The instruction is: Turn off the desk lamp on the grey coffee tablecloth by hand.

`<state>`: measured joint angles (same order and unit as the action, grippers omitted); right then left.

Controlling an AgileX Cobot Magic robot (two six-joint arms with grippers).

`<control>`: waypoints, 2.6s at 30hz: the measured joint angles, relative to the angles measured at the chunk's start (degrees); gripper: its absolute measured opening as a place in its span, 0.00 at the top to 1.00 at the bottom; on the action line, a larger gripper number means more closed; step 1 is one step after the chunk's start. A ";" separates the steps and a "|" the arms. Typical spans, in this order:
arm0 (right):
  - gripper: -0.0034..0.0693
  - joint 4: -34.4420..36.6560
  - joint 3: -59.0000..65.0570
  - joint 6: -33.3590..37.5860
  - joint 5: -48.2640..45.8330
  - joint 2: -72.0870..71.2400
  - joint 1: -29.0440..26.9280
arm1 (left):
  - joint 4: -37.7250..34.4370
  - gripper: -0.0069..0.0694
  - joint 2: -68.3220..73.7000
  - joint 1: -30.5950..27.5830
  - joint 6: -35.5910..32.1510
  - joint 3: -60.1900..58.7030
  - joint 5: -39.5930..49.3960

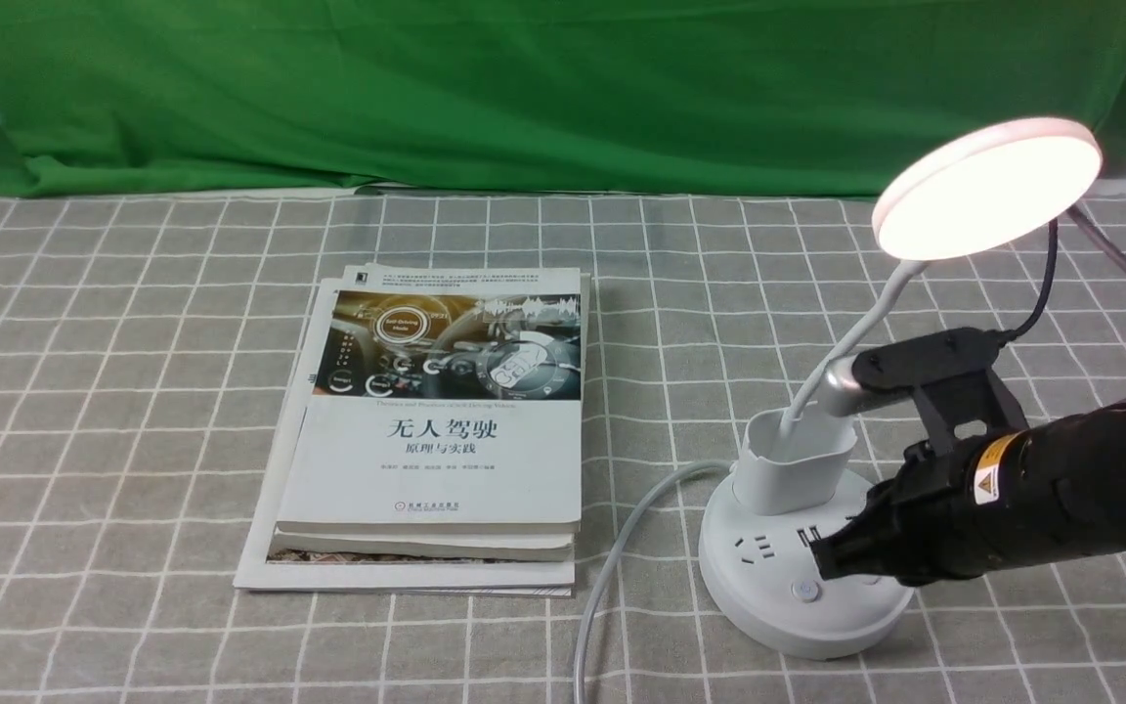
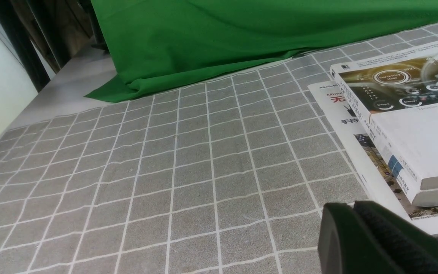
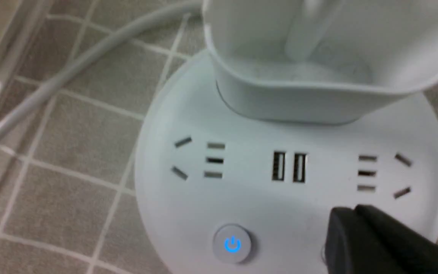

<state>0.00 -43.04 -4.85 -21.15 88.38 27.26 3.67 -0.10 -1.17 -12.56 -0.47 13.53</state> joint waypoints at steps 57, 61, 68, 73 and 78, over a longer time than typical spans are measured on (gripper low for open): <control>0.90 -10.33 22.25 -7.47 5.15 -62.23 -0.05 | 0.00 0.88 0.00 0.00 0.00 0.00 0.00; 0.90 -10.33 22.25 -7.47 5.23 -62.23 -0.14 | 0.00 0.88 0.00 0.00 0.00 0.00 0.00; 0.90 -10.19 22.32 -7.47 5.36 -63.73 -12.67 | 0.00 0.88 0.00 0.00 0.00 0.00 0.00; 0.90 -10.37 23.43 -5.57 5.77 -69.18 -23.29 | 0.00 0.88 0.00 0.00 0.00 0.00 0.00; 0.89 -10.43 29.73 -0.60 6.05 -78.13 -27.43 | 0.00 0.88 0.00 0.00 0.00 0.00 0.00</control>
<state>-10.42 -13.31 -5.45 -15.09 10.26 -0.17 3.67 -0.10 -1.17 -12.56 -0.47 13.53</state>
